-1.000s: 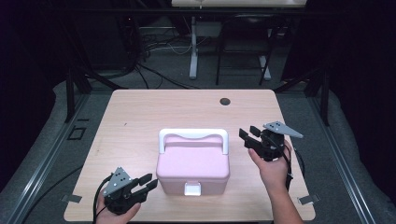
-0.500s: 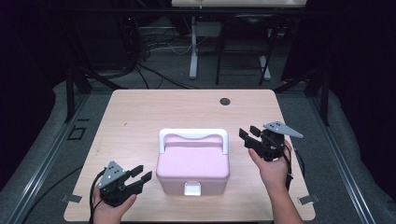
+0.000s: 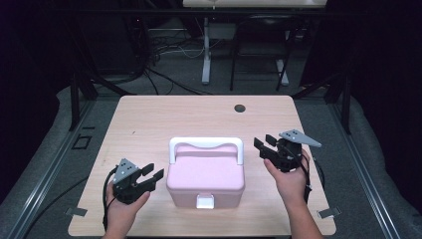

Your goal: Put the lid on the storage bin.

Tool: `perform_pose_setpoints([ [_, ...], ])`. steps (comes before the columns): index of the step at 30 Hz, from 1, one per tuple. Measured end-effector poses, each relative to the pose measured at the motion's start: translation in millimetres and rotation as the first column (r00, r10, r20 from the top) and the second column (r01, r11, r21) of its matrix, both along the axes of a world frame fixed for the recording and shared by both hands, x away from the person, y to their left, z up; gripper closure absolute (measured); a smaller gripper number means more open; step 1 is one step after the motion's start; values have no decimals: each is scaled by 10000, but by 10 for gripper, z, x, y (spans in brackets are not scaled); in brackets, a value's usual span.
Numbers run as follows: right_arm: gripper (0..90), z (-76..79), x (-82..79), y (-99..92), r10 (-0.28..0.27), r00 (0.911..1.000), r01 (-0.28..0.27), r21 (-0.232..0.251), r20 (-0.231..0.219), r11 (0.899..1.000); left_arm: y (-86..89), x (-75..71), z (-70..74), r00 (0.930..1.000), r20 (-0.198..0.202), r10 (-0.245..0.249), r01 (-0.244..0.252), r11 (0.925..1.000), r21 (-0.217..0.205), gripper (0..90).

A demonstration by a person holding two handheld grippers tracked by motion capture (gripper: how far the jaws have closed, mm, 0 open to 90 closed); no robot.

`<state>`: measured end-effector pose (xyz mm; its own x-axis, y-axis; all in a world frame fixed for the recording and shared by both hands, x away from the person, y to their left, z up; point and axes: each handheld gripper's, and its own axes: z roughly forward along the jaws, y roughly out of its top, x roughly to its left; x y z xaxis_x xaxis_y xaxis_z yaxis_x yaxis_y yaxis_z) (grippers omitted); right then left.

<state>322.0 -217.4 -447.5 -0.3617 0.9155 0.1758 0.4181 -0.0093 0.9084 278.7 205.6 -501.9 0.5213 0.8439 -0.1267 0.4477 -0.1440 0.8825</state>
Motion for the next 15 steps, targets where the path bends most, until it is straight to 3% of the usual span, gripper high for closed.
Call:
perform_pose_setpoints([
  [8, 523, -40, 16, -18, -19, 10000, 19, 54, 20, 10000, 41, 64, -103, 9997, -68, 232, -232, 9997, 26, 545],
  [15, 523, -107, 35, -31, 26, 9994, -30, -101, -332, 9999, 142, 100, -254, 9987, -362, 360, -352, 9991, 229, 542],
])
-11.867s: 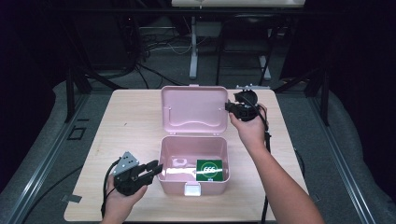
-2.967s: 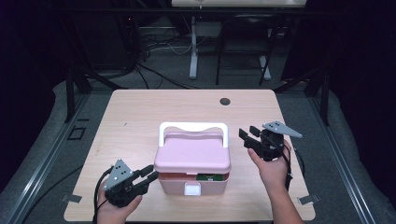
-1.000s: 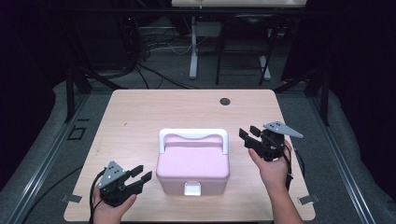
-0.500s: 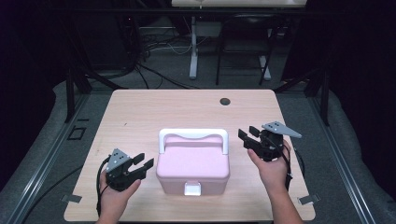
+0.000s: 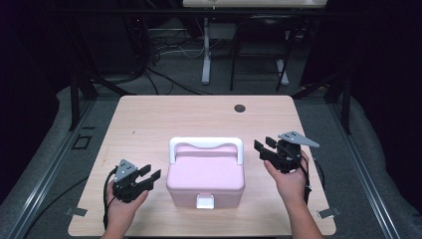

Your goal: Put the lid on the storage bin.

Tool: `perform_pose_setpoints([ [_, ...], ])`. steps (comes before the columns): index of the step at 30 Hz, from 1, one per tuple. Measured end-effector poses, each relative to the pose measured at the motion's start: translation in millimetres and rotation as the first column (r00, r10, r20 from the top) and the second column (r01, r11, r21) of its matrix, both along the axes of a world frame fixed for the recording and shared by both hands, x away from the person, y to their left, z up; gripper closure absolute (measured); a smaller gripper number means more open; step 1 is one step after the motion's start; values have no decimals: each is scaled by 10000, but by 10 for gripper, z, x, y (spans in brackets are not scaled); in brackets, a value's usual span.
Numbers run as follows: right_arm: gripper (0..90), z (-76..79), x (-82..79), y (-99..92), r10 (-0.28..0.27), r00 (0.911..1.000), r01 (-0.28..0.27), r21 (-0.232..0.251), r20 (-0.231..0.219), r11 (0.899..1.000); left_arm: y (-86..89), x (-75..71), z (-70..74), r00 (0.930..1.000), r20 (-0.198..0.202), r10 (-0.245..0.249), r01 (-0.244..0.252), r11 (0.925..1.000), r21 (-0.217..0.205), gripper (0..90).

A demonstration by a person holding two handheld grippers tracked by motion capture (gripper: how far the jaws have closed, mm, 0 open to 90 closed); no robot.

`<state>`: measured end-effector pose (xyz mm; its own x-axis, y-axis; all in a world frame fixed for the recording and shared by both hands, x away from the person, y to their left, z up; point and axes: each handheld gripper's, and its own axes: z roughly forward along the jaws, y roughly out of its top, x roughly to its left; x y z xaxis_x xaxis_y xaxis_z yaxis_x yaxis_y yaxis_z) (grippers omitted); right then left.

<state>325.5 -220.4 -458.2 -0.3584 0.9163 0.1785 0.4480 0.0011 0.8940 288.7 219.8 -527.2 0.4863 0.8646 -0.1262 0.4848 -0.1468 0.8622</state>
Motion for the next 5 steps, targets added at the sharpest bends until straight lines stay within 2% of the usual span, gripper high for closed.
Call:
perform_pose_setpoints([
  [5, 520, -23, -2, -30, -61, 10000, 61, -14, -21, 10000, 28, 14, -36, 9999, -95, 37, -37, 10000, -67, 538],
])
